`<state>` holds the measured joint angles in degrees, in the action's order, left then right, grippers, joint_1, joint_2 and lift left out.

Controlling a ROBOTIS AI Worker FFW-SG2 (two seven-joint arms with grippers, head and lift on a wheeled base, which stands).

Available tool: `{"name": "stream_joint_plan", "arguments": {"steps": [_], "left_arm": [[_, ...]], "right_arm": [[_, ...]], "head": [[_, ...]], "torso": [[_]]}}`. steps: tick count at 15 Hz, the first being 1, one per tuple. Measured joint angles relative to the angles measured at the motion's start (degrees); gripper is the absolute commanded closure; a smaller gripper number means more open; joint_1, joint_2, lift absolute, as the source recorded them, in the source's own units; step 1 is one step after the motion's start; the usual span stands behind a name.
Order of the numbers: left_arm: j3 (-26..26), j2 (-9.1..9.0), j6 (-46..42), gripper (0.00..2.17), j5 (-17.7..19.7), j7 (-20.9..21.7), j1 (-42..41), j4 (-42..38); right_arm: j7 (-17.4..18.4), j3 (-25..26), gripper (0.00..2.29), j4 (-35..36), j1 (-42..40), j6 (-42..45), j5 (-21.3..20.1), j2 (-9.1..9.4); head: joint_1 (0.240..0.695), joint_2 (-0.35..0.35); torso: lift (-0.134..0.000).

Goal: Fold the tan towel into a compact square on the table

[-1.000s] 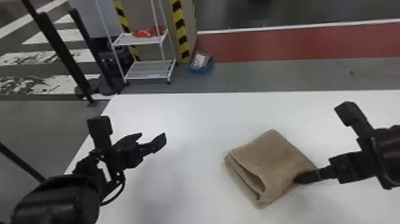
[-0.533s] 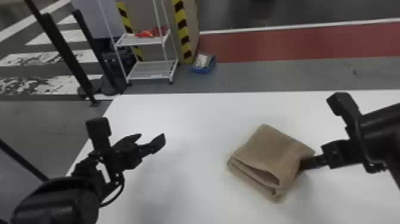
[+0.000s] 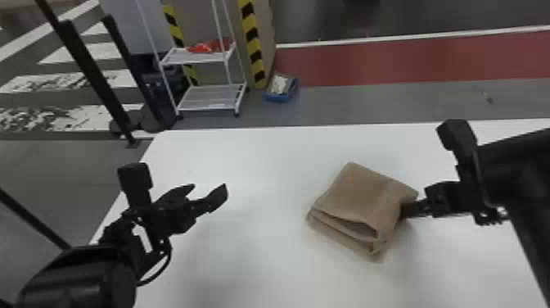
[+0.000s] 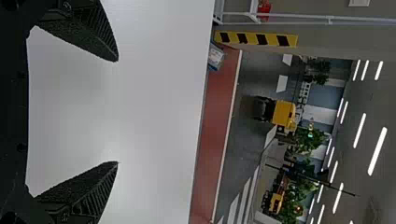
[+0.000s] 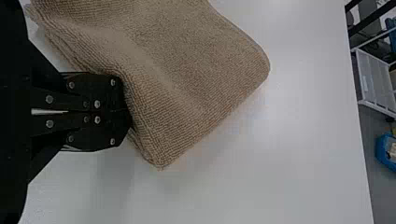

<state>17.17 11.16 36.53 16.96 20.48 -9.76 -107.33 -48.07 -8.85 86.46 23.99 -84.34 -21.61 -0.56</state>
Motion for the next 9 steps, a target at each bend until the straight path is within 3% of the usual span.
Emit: {"name": "stream_joint_plan", "arguments": {"steps": [3,9], "left_arm": [[0.23,0.01,-0.01,0.10,0.00,0.00,-0.08,0.02],[0.24,0.13,-0.52,0.10,0.00,0.00,0.09,0.36]], "right_arm": [[5.37,1.18,2.04,-0.14,0.00,2.48,3.42,0.38],[5.88,1.63,2.04,0.71,-0.57,2.27,4.97,0.38]], "head": [[0.695,0.224],[0.695,0.231]], "torso": [[-0.124],[-0.124]]}}
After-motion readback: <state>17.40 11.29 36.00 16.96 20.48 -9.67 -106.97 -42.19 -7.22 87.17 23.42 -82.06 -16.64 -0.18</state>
